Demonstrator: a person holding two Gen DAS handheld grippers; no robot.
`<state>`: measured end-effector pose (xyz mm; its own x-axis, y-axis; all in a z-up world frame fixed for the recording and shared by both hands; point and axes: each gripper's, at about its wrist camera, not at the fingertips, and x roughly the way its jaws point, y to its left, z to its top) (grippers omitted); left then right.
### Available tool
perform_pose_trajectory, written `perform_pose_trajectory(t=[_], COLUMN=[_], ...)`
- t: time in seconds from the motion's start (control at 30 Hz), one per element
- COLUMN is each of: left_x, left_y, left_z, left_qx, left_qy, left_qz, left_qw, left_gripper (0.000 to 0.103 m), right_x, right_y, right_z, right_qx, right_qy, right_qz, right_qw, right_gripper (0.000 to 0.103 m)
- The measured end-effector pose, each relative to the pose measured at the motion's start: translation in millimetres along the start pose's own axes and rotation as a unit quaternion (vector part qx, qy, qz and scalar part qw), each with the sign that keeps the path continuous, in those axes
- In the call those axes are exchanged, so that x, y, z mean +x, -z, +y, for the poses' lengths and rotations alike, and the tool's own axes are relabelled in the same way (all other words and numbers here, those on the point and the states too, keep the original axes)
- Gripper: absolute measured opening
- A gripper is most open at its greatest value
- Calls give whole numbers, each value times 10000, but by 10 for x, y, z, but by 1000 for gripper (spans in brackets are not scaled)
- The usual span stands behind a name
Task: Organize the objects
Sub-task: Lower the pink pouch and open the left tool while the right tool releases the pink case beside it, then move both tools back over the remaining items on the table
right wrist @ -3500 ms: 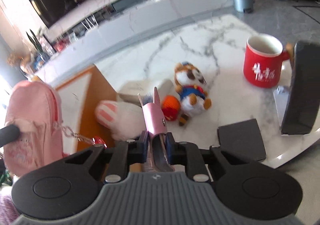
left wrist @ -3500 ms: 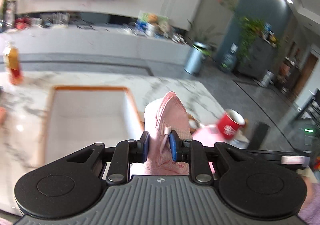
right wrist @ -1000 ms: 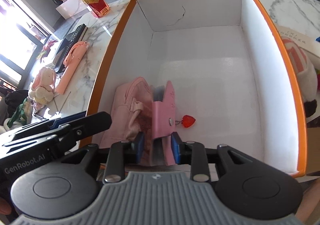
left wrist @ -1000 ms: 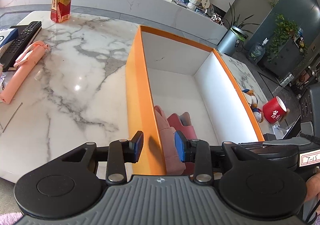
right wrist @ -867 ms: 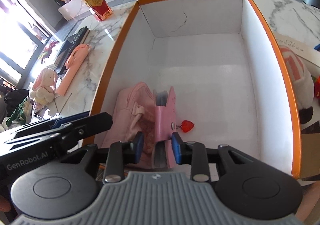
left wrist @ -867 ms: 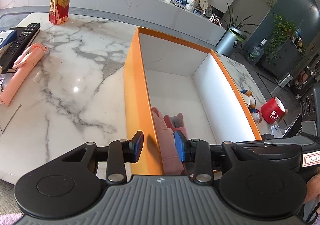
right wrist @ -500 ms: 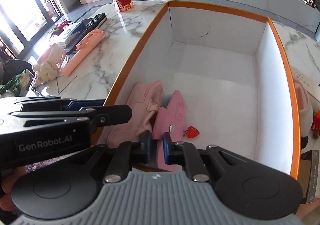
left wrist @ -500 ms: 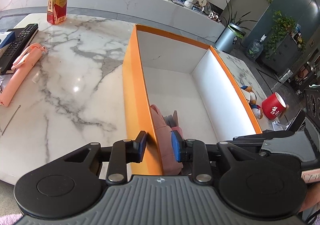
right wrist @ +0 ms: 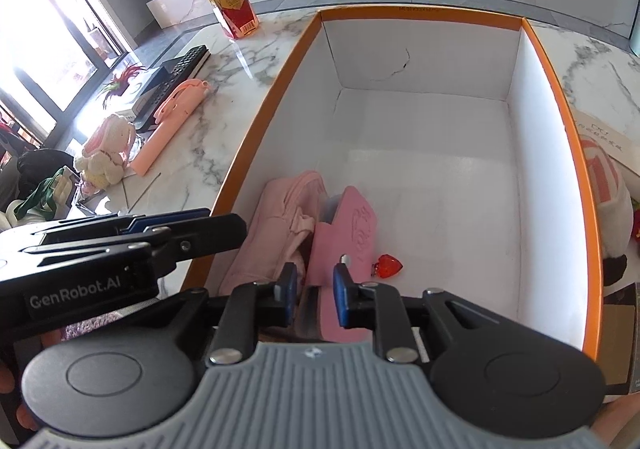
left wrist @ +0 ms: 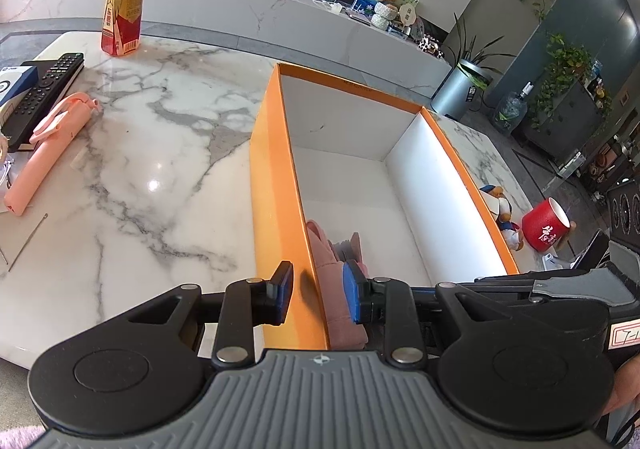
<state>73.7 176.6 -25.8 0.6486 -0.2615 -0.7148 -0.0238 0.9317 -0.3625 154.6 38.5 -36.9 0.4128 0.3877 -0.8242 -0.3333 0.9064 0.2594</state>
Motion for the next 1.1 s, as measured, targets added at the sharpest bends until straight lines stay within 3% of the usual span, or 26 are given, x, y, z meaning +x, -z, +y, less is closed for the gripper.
perform_pose_trajectory(t=[0.37,0.57,0.9,1.1], left_x=[-299,-382,96,657], left_y=[-50,-41,167,370], left_z=[-330,-790,-1806,-2290], left_qx=[386,667,1230,1490], left_qy=[57,546,1270,1082], left_qz=[-365,-414,222,765], left_qw=[9986,9954,9840,9799], left_gripper=[31,31,31,31], right_x=[-339,-819,-1521,-1544], right_y=[-7,112,570,869], right_z=[-19,-210,-1265,-2023], right_qx=[33,101,456,856], right_qy=[56,208,1158,1480], right_qz=[-388,-800,-864,-731], right_qw=[9992,9965,9885,9826], right_gripper=[24,26,30,30])
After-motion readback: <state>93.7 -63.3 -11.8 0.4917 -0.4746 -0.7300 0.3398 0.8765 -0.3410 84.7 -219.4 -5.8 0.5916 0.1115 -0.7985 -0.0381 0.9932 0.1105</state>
